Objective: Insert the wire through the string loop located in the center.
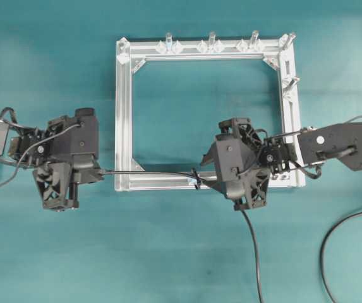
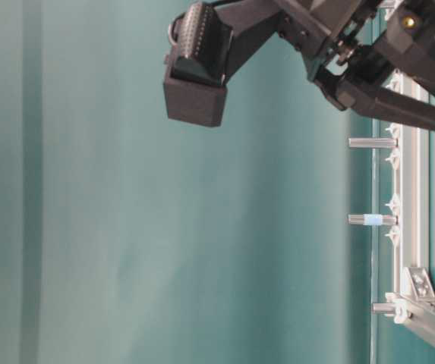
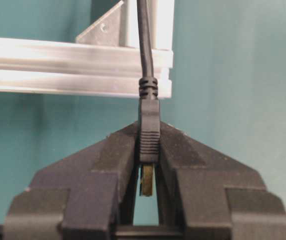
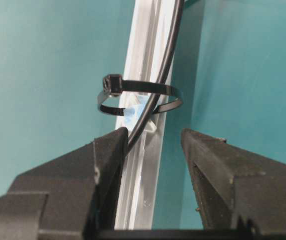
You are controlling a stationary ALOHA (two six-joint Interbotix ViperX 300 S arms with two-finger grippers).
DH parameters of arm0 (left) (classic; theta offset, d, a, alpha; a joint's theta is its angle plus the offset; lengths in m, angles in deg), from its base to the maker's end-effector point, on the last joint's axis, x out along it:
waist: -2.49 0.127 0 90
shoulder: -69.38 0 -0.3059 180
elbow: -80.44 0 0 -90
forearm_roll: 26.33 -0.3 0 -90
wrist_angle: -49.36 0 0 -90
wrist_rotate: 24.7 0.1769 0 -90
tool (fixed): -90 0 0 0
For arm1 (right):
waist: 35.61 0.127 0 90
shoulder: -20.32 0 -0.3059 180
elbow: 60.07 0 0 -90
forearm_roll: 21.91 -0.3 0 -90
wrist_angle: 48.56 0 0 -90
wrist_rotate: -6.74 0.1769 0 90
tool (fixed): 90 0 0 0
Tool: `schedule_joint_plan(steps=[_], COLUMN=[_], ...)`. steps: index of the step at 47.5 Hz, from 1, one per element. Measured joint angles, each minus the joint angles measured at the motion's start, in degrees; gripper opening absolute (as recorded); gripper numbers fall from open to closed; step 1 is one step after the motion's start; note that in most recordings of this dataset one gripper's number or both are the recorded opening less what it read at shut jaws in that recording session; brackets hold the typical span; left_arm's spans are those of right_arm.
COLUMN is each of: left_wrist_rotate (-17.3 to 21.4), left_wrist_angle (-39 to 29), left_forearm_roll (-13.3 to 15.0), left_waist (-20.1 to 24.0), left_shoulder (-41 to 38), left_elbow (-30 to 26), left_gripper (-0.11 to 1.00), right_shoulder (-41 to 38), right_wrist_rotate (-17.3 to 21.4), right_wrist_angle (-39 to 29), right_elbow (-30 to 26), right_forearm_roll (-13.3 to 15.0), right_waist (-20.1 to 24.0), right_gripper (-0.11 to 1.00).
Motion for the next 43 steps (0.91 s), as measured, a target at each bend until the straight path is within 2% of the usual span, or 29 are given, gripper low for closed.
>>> schedule_joint_plan(steps=[10,25,43], left_wrist_rotate=[-0.09,-0.09,-0.09], left_wrist_angle=[1.32,2.2,2.2], left_forearm_roll=[0.0,0.09,0.09], left_waist=[-0.26,-0.97,-1.05], left_shoulder=[-0.7,-5.71,-6.06], left_elbow=[0.18,0.88,1.76], left_gripper=[0.1,0.1,0.1], right_shoulder=[-0.09,0.0,0.0], right_wrist_rotate=[0.09,0.09,0.0], right_wrist_angle=[0.0,-0.09,-0.09], right_elbow=[0.0,0.0,0.0], right_forearm_roll=[0.0,0.0,0.0], right_waist=[0.0,0.0,0.0], right_gripper=[0.5,0.5,0.5])
